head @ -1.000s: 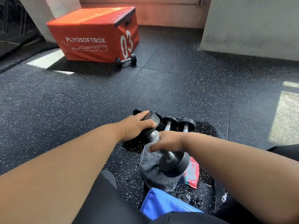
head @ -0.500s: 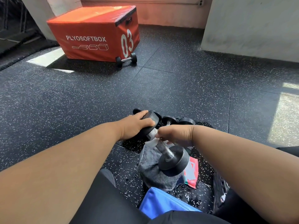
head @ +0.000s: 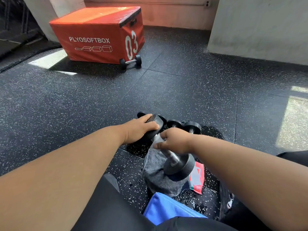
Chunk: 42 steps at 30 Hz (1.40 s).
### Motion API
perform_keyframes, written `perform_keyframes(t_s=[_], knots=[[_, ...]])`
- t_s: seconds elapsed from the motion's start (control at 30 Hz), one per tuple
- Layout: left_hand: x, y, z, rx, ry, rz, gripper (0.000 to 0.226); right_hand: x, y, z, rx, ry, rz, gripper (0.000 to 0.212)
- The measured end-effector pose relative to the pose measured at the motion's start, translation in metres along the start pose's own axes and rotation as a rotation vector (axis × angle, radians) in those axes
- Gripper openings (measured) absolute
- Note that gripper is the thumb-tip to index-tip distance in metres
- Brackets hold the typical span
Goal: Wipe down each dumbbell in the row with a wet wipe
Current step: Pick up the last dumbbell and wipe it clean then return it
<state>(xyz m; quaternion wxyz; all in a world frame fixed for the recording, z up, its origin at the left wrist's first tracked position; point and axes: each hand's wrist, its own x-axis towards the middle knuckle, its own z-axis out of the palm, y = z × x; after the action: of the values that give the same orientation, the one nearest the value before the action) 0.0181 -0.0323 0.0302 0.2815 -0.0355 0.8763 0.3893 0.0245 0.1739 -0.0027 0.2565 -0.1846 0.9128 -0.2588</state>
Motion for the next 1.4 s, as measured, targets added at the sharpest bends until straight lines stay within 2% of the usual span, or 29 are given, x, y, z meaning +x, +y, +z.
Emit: perform_keyframes(t_s=[0.1, 0.17, 0.23, 0.43, 0.53, 0.63, 0.73, 0.83, 0.93, 1.03, 1.13, 1.23, 1.4], knots=[[-0.004, 0.002, 0.000, 0.019, 0.002, 0.006, 0.104, 0.000, -0.004, 0.004, 0.028, 0.243, 0.019, 0.055], [-0.008, 0.005, -0.001, 0.040, 0.011, 0.017, 0.101, -0.001, -0.005, 0.006, 0.065, 0.297, 0.036, 0.054], [-0.010, 0.008, -0.001, 0.035, 0.011, 0.023, 0.093, -0.002, -0.004, 0.008, 0.075, 0.289, 0.034, 0.047], [-0.006, 0.003, -0.001, 0.011, 0.002, -0.012, 0.102, -0.008, -0.007, 0.005, -0.071, 0.133, -0.013, 0.031], [-0.005, 0.002, -0.001, -0.018, -0.012, -0.018, 0.101, -0.007, -0.007, 0.005, -0.176, 0.077, -0.009, 0.039], [-0.008, 0.005, 0.000, -0.012, -0.007, 0.001, 0.095, -0.006, -0.008, 0.006, -0.218, 0.095, -0.002, 0.043], [-0.011, 0.008, 0.001, -0.032, -0.012, 0.012, 0.075, -0.003, -0.009, 0.012, -0.274, 0.157, -0.021, 0.044], [-0.012, 0.008, 0.001, -0.023, -0.007, 0.036, 0.088, -0.001, -0.005, 0.023, -0.328, 0.209, -0.062, 0.042], [-0.009, 0.006, 0.001, 0.000, -0.003, 0.025, 0.095, -0.002, 0.000, 0.022, -0.337, 0.134, -0.053, 0.032], [-0.008, 0.005, 0.000, 0.047, -0.003, 0.003, 0.105, 0.001, 0.004, 0.020, -0.331, 0.002, 0.013, 0.033], [-0.009, 0.007, 0.000, 0.061, -0.002, 0.005, 0.108, 0.003, 0.006, 0.016, -0.198, -0.088, 0.062, 0.037], [-0.010, 0.008, 0.000, 0.071, -0.011, -0.003, 0.110, 0.000, 0.010, 0.010, -0.149, -0.170, 0.116, 0.030], [-0.011, 0.007, -0.002, 0.076, -0.005, -0.008, 0.110, -0.001, 0.015, 0.019, -0.062, -0.198, 0.171, 0.034]])
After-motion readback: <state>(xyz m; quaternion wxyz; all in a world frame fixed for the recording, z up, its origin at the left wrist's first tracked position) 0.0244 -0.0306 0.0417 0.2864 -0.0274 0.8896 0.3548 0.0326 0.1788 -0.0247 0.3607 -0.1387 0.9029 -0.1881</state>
